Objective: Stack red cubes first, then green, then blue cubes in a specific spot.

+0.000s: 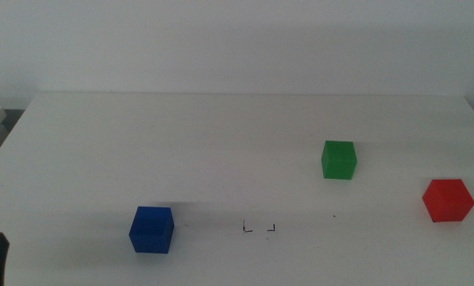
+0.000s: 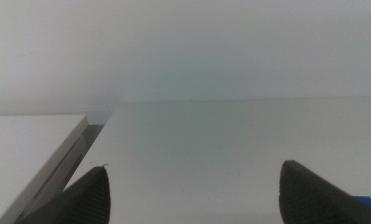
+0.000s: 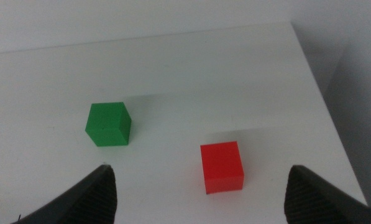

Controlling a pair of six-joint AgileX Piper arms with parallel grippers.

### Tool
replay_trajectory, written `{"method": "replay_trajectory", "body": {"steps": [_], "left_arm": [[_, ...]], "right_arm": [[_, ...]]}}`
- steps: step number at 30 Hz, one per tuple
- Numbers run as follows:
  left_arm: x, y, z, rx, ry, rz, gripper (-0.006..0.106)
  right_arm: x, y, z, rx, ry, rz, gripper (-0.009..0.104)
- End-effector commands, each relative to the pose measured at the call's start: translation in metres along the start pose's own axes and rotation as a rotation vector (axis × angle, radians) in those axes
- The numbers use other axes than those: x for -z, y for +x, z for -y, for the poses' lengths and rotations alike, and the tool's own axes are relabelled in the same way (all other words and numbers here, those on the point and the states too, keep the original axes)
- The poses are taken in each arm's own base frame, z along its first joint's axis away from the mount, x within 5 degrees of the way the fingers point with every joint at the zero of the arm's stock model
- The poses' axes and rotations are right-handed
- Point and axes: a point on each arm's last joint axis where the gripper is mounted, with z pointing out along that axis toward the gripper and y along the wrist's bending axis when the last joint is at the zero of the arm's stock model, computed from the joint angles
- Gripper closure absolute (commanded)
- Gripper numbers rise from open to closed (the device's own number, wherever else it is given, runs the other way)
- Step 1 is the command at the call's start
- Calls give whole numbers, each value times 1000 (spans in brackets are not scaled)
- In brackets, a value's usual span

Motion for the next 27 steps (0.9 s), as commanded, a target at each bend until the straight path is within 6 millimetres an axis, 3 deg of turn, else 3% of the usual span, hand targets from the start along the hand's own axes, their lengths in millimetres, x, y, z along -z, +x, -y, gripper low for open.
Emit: {"method": "replay_trajectory", "body": {"steps": [1, 8, 14, 22, 27], "left_arm": [[0, -1, 0, 0, 3, 17, 9], [0, -1, 0, 0, 3, 17, 9], [0, -1, 0, 0, 3, 17, 9], [0, -1, 0, 0, 3, 17, 9], [0, -1, 0, 0, 3, 17, 9]], "right_arm": [[0, -3, 0, -19, 0, -19, 3], [-2, -6, 0, -11, 3, -3, 3], [-17, -27, -1, 32, 15, -167, 3], [-62, -65, -4, 33, 27, -404, 3], [-104, -64, -3, 33, 38, -519, 3]]}}
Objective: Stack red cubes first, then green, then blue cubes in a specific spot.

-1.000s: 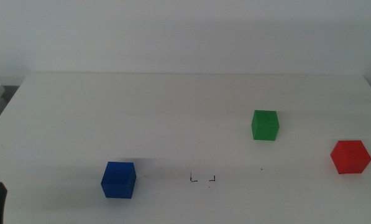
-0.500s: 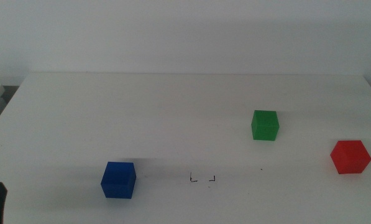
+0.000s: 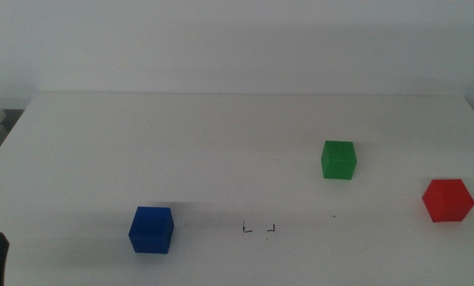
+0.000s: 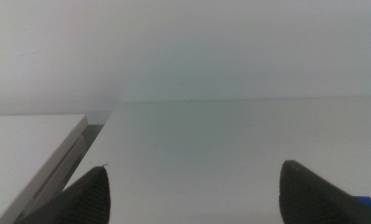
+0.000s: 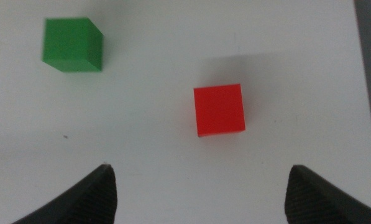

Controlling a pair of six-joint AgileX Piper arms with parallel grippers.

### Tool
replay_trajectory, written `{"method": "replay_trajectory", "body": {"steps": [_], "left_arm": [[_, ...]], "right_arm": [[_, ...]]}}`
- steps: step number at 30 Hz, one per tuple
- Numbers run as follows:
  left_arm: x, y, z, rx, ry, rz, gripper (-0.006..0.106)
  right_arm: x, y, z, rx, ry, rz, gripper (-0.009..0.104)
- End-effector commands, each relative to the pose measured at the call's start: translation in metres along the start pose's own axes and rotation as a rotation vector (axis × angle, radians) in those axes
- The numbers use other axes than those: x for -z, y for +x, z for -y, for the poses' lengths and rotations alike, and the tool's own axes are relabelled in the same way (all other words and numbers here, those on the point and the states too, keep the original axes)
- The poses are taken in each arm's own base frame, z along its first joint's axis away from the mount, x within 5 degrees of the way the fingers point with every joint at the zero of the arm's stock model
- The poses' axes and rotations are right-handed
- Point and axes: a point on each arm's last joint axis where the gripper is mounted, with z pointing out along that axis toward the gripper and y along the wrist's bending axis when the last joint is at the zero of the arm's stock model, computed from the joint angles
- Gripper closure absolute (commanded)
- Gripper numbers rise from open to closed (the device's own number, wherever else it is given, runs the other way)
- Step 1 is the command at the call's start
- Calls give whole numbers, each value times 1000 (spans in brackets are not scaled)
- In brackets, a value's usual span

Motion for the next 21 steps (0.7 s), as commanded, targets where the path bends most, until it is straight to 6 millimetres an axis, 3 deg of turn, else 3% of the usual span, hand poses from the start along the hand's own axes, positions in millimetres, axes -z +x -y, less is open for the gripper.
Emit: {"method": "replay_trajectory", "body": {"steps": [1, 13, 21], "left_arm": [[0, -1, 0, 0, 3, 17, 9], [0, -1, 0, 0, 3, 17, 9], [0, -1, 0, 0, 3, 17, 9]], "right_arm": [[-18, -7, 3, 12, 23, -53, 3], [-113, -18, 12, 88, 90, -281, 3], [-153, -20, 13, 95, 89, -303, 4]]}}
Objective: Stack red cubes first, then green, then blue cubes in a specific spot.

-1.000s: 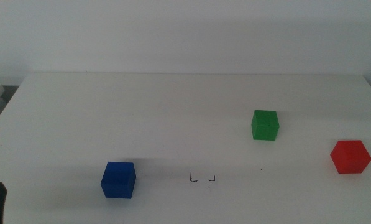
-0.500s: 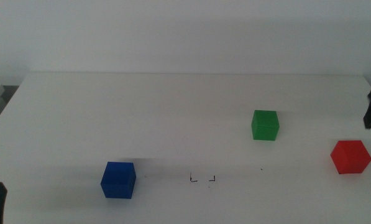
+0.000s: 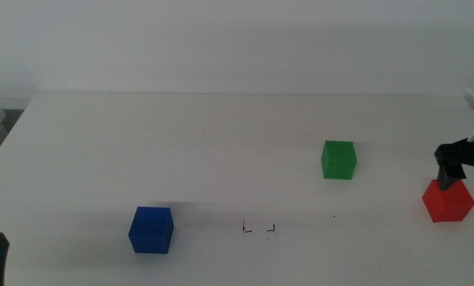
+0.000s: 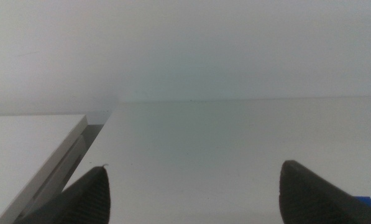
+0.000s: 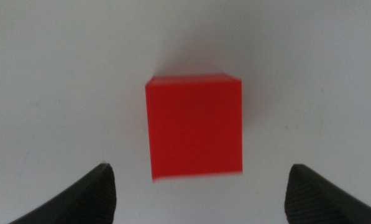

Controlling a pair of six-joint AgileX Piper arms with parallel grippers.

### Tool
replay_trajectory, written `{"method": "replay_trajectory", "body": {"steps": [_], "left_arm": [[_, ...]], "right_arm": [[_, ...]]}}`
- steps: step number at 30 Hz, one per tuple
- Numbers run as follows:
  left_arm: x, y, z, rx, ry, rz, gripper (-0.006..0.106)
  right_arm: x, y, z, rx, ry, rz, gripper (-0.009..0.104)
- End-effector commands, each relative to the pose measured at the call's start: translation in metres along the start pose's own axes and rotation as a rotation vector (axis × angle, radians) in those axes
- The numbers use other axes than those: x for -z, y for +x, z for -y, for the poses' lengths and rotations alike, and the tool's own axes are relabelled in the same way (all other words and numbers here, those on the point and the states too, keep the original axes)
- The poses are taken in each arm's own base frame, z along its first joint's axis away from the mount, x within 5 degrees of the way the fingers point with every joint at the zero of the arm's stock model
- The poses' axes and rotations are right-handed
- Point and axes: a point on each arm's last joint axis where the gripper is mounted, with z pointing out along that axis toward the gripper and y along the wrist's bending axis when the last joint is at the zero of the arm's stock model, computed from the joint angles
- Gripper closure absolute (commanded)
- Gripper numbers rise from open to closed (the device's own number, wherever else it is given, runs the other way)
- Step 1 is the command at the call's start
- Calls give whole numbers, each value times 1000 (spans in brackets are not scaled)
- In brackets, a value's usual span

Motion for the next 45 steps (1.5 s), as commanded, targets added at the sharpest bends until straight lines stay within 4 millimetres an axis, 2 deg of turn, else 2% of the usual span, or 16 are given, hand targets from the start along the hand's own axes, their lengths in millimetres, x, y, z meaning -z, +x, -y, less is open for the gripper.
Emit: {"method": "replay_trajectory", "body": {"steps": [1, 9, 28, 33, 34, 35, 36, 41, 45], "left_arm": [[0, -1, 0, 0, 3, 17, 9], [0, -1, 0, 0, 3, 17, 9], [0, -1, 0, 0, 3, 17, 9], [0, -1, 0, 0, 3, 17, 9], [0, -1, 0, 0, 3, 17, 9], [0, -1, 0, 0, 3, 17, 9], [0, -1, 0, 0, 3, 17, 9], [0, -1, 0, 0, 3, 17, 9], [0, -1, 0, 0, 3, 17, 9]], "right_arm": [[-5, -6, 3, 11, 12, 32, 4], [-21, -15, 3, 22, 20, 66, 4], [-66, -16, 2, 18, 10, -57, 4], [-72, -15, 2, 19, 9, -73, 8], [-72, -15, 2, 19, 9, -73, 13], [-72, -15, 2, 9, 9, -73, 37], [-72, -15, 2, 9, 9, -73, 43], [-70, -15, 2, -27, 11, -73, 59], [-62, -12, 0, -64, 17, -86, 60]]}}
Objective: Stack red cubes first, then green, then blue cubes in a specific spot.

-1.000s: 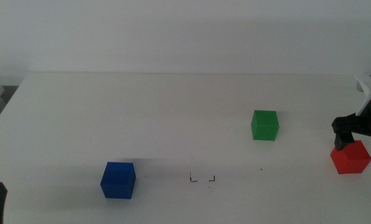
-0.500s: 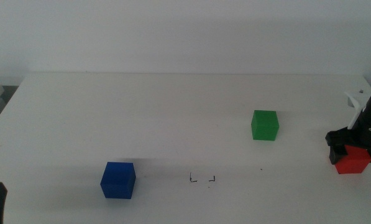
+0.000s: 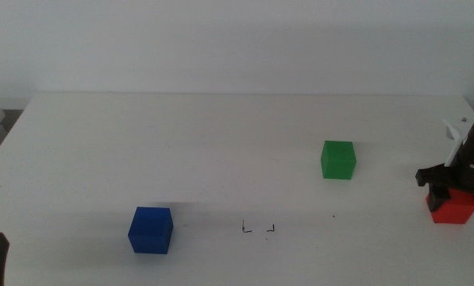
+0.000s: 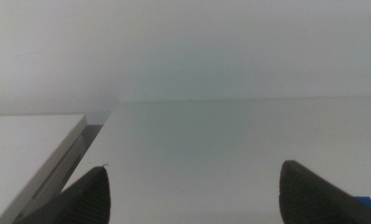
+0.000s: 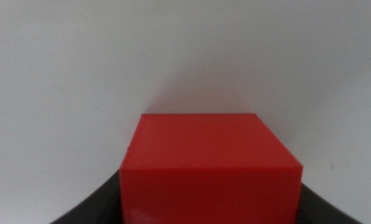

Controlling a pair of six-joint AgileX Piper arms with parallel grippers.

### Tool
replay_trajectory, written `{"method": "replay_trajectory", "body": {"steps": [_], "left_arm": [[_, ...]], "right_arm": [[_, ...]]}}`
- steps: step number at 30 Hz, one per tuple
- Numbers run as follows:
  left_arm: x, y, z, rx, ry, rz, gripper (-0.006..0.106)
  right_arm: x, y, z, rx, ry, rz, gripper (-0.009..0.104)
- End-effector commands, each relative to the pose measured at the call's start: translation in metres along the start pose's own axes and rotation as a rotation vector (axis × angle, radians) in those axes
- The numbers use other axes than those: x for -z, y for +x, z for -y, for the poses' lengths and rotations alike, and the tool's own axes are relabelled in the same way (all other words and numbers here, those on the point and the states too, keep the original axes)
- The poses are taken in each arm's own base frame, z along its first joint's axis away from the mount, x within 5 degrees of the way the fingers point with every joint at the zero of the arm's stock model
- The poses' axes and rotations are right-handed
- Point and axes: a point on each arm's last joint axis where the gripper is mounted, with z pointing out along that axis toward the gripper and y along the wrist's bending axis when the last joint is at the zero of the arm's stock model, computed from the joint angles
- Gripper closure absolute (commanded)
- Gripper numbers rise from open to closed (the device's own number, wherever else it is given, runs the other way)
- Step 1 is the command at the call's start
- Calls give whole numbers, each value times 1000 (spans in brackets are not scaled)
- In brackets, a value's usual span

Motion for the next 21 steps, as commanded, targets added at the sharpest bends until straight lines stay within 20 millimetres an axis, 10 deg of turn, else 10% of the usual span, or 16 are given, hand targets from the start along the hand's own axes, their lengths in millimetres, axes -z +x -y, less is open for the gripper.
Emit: {"method": "replay_trajectory", "body": {"steps": [1, 21], "left_arm": [[0, -1, 0, 0, 3, 16, 9], [0, -1, 0, 0, 3, 16, 9]], "right_arm": [[14, 1, 1, -39, 14, 18, 60], [107, 35, -172, -31, -13, 120, 60]]}}
